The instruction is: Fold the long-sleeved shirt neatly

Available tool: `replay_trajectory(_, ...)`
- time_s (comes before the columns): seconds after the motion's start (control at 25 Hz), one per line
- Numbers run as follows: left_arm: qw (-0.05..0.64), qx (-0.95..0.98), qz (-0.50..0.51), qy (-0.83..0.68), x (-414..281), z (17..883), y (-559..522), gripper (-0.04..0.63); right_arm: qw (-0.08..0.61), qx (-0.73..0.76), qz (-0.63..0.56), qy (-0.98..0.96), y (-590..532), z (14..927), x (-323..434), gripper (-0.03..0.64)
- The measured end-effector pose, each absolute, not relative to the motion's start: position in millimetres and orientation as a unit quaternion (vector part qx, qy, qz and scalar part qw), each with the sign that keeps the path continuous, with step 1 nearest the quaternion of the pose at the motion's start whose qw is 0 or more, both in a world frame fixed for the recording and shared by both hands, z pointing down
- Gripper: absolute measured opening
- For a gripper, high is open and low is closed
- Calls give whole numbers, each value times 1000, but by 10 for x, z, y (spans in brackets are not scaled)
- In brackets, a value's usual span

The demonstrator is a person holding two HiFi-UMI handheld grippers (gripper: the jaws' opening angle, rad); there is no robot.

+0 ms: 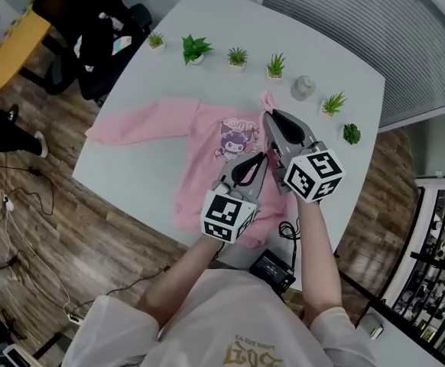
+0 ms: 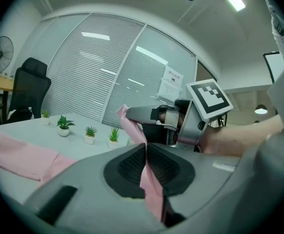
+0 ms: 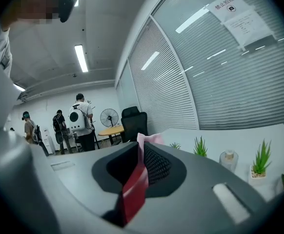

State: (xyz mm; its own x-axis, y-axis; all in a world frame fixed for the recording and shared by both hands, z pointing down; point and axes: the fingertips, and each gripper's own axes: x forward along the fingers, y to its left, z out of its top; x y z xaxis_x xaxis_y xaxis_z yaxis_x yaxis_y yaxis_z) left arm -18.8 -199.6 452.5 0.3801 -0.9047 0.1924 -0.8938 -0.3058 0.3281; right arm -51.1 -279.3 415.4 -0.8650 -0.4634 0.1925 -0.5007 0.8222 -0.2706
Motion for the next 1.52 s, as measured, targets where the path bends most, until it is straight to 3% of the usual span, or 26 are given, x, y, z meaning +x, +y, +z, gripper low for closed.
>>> replay_trajectory(0.76,300,742,-29,-599,-1124,5374,-2050,14,193,147,140,-960,-2652,5215,-1775,49)
replay_trajectory(1.24,389,690,-31,-610,-1400,5929,-1948,17,278,98,154,-943,-2516,5919,-2067,54)
replay_trajectory(1.52,434,643,-20,-631,-1532,6151,-1880,94,286,96,197,-933,-2498,6069,-2024,167)
